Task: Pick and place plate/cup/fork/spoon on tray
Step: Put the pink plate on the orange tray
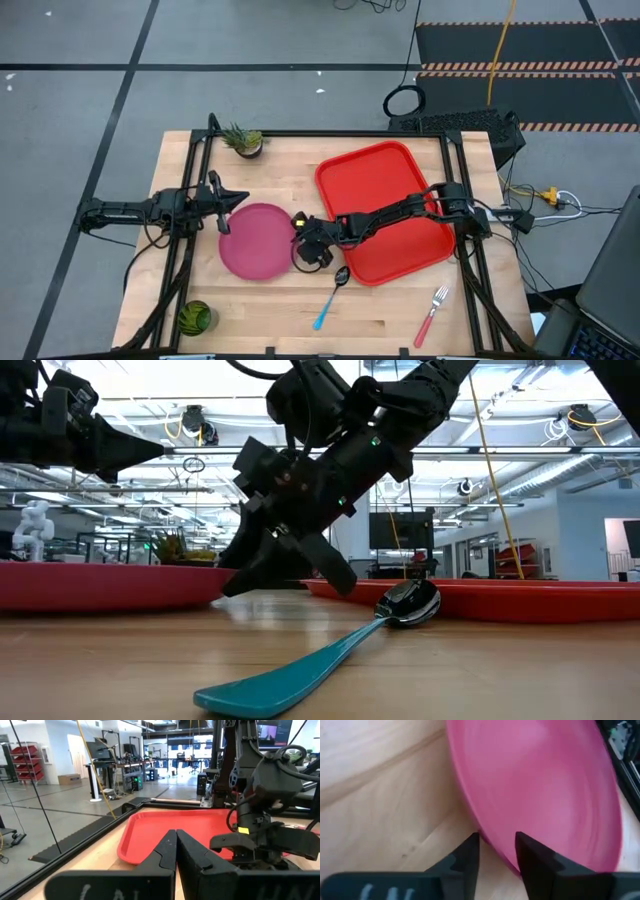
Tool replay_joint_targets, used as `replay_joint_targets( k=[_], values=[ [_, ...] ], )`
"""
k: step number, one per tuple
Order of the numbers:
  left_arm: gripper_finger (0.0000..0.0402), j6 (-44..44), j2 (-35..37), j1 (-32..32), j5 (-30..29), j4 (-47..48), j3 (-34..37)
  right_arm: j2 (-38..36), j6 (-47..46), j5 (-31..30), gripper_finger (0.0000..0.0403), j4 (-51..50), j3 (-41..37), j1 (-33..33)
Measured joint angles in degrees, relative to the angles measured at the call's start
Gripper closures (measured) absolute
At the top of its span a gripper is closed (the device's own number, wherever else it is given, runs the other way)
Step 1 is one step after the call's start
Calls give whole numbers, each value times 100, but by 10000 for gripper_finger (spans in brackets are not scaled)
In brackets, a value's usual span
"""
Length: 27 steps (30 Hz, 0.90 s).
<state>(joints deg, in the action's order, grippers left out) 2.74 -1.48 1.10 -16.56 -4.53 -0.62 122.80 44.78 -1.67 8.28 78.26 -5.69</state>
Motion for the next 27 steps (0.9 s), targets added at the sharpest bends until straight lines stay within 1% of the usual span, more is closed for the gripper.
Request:
replay_joint_targets(
  k=[4, 5, 8, 11, 14, 21, 27],
  values=[
    [396, 0, -1, 0, 0, 1, 0, 0, 222, -130, 382, -98, 0, -2],
    [396, 1, -2, -2, 0, 0, 2, 0, 280, -202, 391, -92, 0, -1],
    [396, 0, 0, 0, 0, 2, 2, 0, 396, -561, 399, -64, -2, -22],
    [396, 0, 0, -1, 0, 2, 0, -14, 563, -650, 401, -88, -11, -55],
    [396, 2, 0, -1, 0, 0, 0, -177, 538, -748, 401, -384, -9, -81],
    [396, 1, -1, -2, 0, 2, 1, -783, 326, -907, 402, -1863, -9, -131],
    [396, 0, -2, -2, 0, 0, 0, -1400, -297, -903, 402, -3159, -7, -142]
  ],
)
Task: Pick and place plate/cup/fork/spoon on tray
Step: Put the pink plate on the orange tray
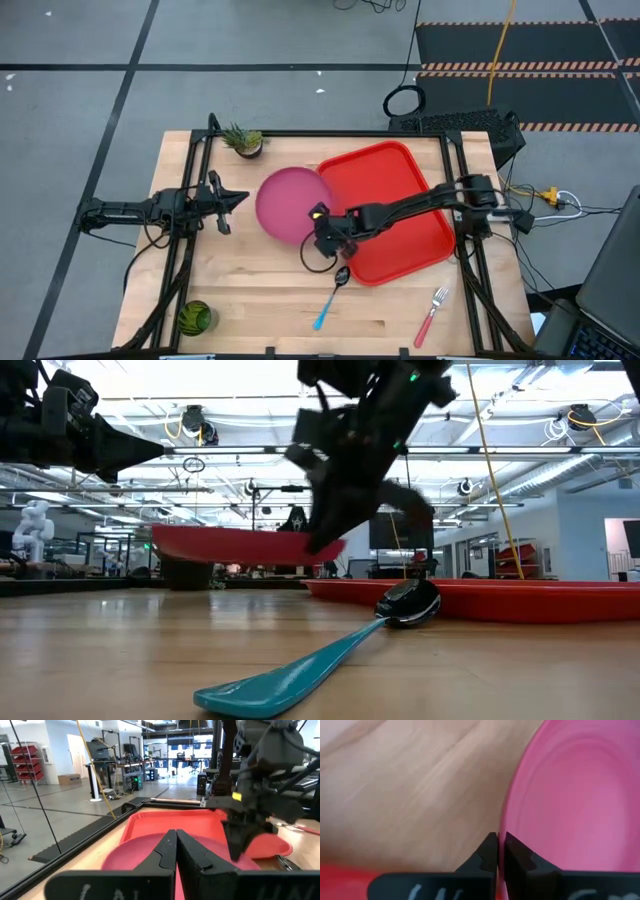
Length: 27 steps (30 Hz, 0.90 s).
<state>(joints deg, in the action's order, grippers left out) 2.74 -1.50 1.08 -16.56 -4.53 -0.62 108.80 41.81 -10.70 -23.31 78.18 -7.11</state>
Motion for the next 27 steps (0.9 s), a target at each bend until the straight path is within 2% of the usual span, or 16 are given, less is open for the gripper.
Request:
replay_joint_targets(
  k=[8, 13, 17, 23, 27],
  values=[
    [396, 0, 0, 0, 0, 2, 0, -741, -1594, -13, 402, -1671, 3, 93],
    [396, 2, 2, 2, 0, 2, 2, -1084, -3178, -436, 403, -2583, -130, 373],
    [396, 0, 2, 2, 0, 2, 2, -1502, -4163, -444, 403, -2538, -780, 572],
    [396, 1, 2, 0, 2, 2, 1, -2204, -4930, -415, 403, -1707, -1910, 669],
    [396, 2, 2, 2, 2, 2, 0, -2463, -5207, -437, 403, -1341, -2295, 669]
  ],
)
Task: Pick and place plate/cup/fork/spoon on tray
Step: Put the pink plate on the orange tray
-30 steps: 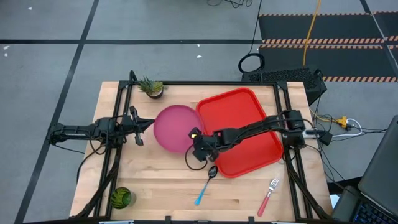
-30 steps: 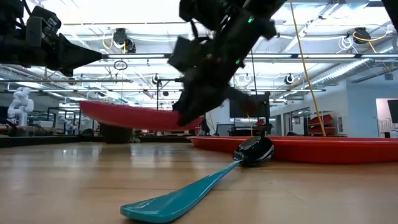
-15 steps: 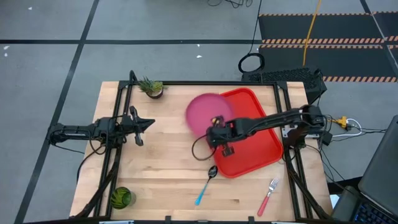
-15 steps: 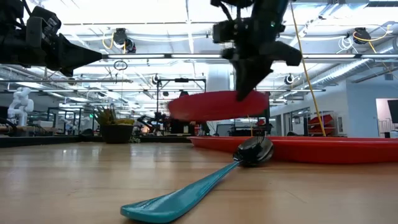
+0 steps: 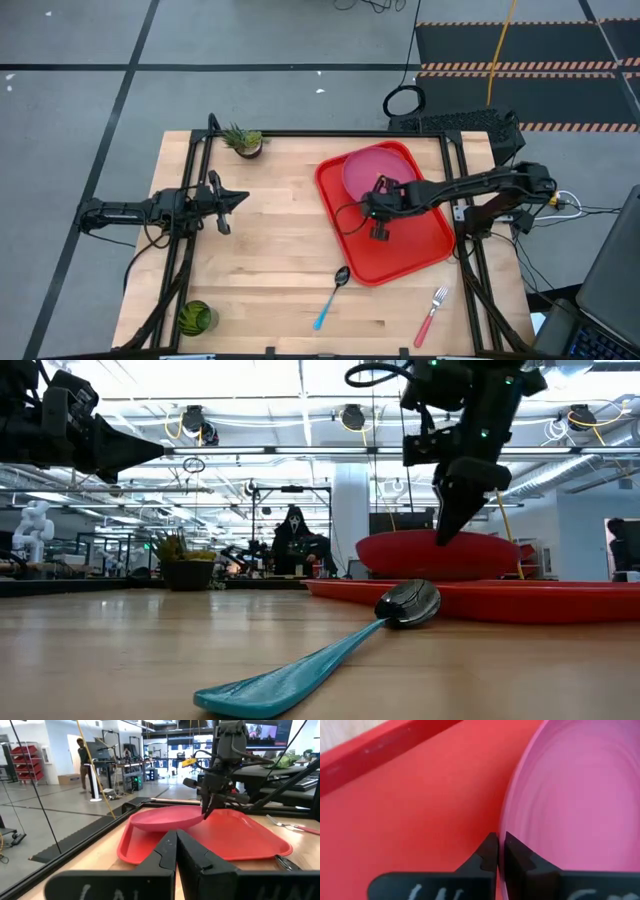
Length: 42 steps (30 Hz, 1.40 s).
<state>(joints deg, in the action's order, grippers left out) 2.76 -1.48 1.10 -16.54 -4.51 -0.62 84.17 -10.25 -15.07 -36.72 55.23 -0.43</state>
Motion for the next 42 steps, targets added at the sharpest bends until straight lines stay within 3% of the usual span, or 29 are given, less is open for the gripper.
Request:
replay_joint_targets(
  k=[11, 38, 42],
  values=[
    [396, 0, 0, 0, -2, -2, 0, 149, 127, 34, 403, 614, -99, -211],
    [396, -1, 0, 0, 0, 0, 0, 276, 174, 184, 402, 491, -99, -343],
    [396, -1, 0, 0, -2, 0, 0, 276, 151, 450, 390, 530, -99, -341]
  ],
)
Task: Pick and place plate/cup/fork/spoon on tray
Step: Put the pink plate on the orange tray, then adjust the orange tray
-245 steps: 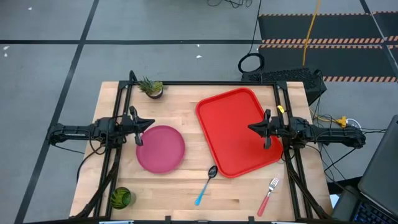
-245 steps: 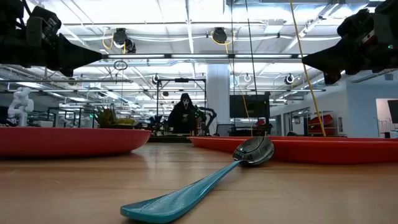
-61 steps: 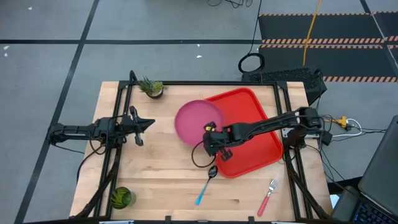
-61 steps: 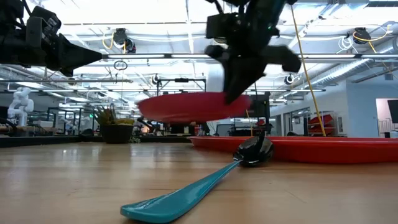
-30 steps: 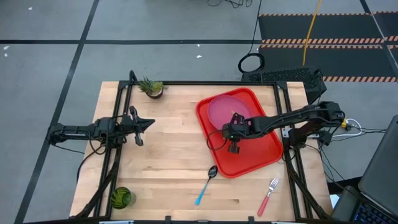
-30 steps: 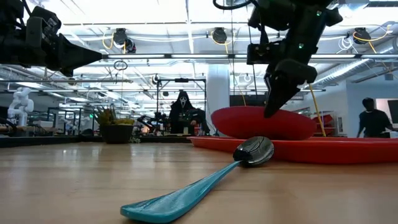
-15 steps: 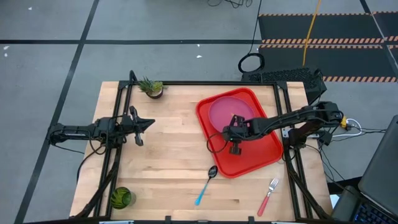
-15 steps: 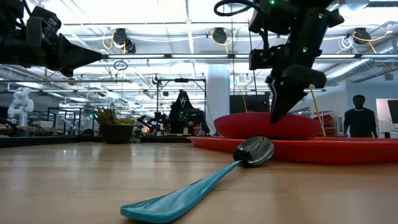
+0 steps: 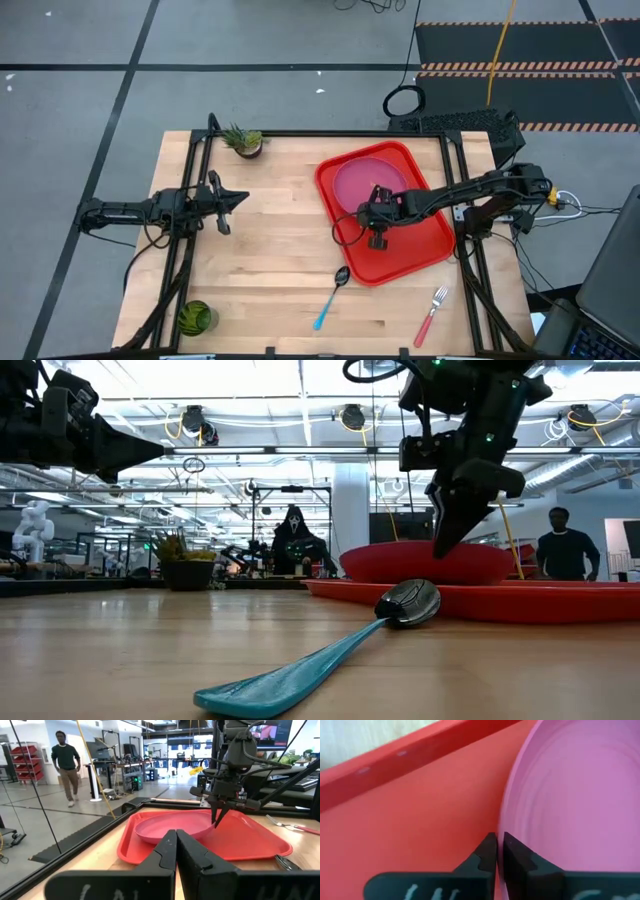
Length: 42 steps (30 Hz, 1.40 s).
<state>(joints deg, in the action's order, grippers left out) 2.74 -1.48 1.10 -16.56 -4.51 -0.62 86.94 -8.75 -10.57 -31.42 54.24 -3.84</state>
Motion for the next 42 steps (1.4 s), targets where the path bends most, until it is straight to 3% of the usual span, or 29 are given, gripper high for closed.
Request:
replay_joint_targets(
  k=[22, 32, 37, 42],
  values=[
    [396, 1, -1, 0, 0, 0, 1, -11, -108, -139, 324, -3, 0, -2],
    [396, 1, -2, -1, 1, 1, 1, -581, -218, -164, 292, -139, 199, -14],
    [396, 0, 0, 0, 0, 0, 0, -1100, -396, -542, 289, -777, 251, 27],
    [396, 2, -2, -1, 2, 0, 1, -1416, -1288, -887, 289, -2321, 254, 487]
  ],
)
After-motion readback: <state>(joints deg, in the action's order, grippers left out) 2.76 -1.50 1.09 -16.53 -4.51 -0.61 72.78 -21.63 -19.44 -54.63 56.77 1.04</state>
